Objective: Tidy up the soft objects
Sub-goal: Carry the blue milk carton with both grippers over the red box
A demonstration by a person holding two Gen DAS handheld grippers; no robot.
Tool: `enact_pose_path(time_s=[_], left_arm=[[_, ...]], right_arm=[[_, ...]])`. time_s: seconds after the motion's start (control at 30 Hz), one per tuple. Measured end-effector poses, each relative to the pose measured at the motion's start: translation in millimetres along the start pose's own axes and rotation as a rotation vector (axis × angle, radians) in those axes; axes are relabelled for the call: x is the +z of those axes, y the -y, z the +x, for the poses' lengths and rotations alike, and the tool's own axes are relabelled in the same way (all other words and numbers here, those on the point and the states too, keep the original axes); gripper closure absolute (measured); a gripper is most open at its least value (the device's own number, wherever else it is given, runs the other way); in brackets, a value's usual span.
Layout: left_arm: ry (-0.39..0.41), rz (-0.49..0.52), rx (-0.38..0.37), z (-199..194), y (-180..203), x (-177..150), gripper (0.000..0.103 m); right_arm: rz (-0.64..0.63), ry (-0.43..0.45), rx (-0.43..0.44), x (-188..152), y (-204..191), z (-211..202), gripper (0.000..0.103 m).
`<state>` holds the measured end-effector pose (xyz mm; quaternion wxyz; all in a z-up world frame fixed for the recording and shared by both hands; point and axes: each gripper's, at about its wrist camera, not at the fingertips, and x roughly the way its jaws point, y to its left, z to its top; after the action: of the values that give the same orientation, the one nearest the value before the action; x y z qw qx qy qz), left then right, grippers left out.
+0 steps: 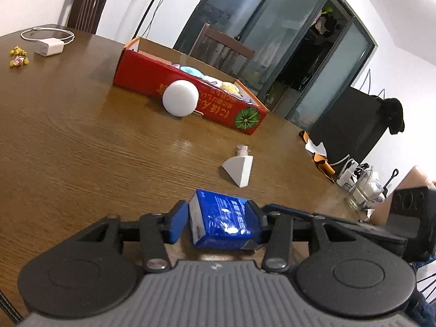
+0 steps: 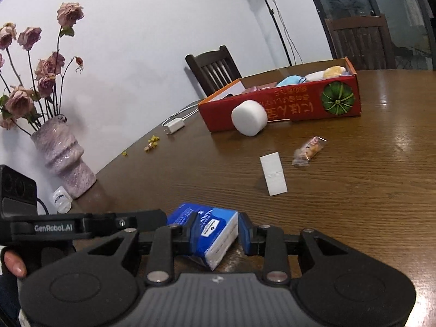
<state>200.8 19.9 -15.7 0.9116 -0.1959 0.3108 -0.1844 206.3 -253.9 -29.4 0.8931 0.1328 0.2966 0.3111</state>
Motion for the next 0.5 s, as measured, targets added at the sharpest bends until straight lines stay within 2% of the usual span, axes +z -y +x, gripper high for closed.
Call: enact_pose_path(time_s=[0.17,0.23,0.27,0.3,0.4,0.5], left_arm=[[-0.019,0.014,0.042,12.8,-0.1,-2.2,0.057],[-0.040,0.009,0.031,16.5,-2.2,-2.9,0.064],[-0.046,0.009,0.016,17.7,-3.0,-2.8,0.073],[-0.050,0.007,-0.003,17.4,-3.7,-2.1,0.077],[-0.038,0.023,0.018,18.9,0.1,2.5,0.080],[-0.010,0.011,-0.018,23.6,2.8,21.5,0.082]], right_arm=[[0.035,0.020,-0.014,-1.5,2.7,1.2,0.071],[0.039,0.007,-0.006,-1.3,3.4,5.0,0.072],[0.040,-0.001,-0.001,-1.6,3.7,7.3,0.072],[0.040,-0.014,0.009,-1.6,4.0,10.3,0.073],[0.032,-0.019,0.019,1.9,4.8,15.4,0.082],[0.023,0.019,0.004,20.6,7.8,14.8,0.086]])
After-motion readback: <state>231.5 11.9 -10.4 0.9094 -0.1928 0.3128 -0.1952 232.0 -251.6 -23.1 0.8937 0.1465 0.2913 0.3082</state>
